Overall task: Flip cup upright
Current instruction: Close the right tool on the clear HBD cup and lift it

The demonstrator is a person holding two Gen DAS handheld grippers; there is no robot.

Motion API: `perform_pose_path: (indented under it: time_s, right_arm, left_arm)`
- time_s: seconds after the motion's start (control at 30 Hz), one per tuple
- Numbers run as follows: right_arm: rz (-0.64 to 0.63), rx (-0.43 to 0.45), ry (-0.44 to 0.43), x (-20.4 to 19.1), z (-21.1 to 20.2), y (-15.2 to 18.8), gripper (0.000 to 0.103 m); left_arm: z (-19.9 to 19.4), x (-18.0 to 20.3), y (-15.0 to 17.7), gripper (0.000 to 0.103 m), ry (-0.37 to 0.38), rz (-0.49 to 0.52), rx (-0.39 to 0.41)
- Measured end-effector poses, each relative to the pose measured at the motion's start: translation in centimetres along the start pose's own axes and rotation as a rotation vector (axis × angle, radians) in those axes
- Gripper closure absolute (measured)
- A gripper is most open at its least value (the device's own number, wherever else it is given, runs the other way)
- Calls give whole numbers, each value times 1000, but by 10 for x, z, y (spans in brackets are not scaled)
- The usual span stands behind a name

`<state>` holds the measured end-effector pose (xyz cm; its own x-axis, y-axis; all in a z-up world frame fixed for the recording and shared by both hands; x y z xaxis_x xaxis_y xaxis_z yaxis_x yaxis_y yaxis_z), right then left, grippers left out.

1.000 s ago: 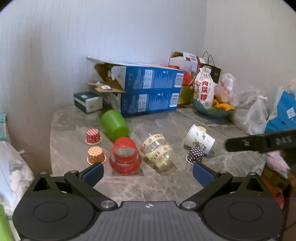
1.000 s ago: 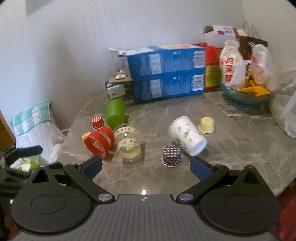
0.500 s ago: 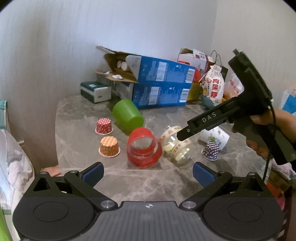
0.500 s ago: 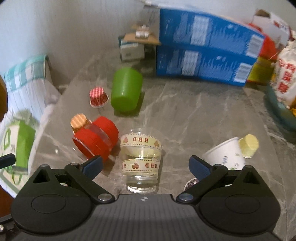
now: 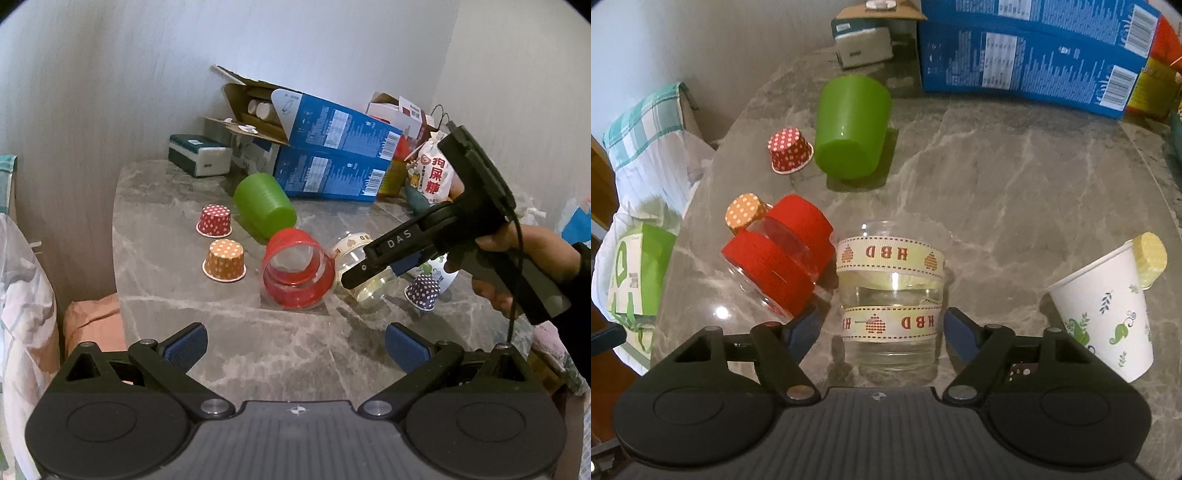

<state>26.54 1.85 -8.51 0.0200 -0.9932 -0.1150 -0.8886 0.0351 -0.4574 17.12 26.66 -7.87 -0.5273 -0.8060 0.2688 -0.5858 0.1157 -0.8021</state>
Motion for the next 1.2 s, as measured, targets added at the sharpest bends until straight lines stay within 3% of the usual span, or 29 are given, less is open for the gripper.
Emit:
perform_pose_path:
  time_s: [0.03,0.1,0.2,0.37,0.53,0.63,0.8,1.1,1.2]
  right_arm:
    - [2,-6,3,0,1,-1,31]
    - [1,-22,4,0,5,-2,46]
    - [-3,-21,15,-1,2,2,48]
    - [-5,51,27,-5,-45,27,48]
    - [51,109,23,-13,-115,73,48]
    - [80,117,19,-23,-133,104,47]
    - [132,86,-1,-23,-102,137,47]
    - [210,106,-43,-9,-63,155,47]
    - [213,120,-58,-8,-65,161,47]
  left_arm:
    - [-1,0,1,0,-1,-2,-1]
    - [-3,0,2,0,-5,-3,-2]
    - [-8,-1,3,0,-10,-9,2]
    - [-18,0,4,0,9,-25,17]
    - [-30,14,7,1,46,-23,33]
    - [-38,23,11,1,62,-25,42]
    - [-46,31,25,1,81,-34,42]
    - [-47,37,29,1,-5,-45,8]
    - [-33,48,20,1,40,-55,-71]
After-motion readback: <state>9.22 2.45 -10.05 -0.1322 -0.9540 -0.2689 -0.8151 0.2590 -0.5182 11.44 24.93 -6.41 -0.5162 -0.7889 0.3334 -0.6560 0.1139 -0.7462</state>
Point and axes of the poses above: each gripper's, at about its wrist camera, not at the fingertips, and z roughly the way its jaws point, x to its right, y to its underside, the point moved 1 cm from there along z, roughly the way its jaws point, and after that the axes turned 2 degrees about x, right-handed, at the moved point
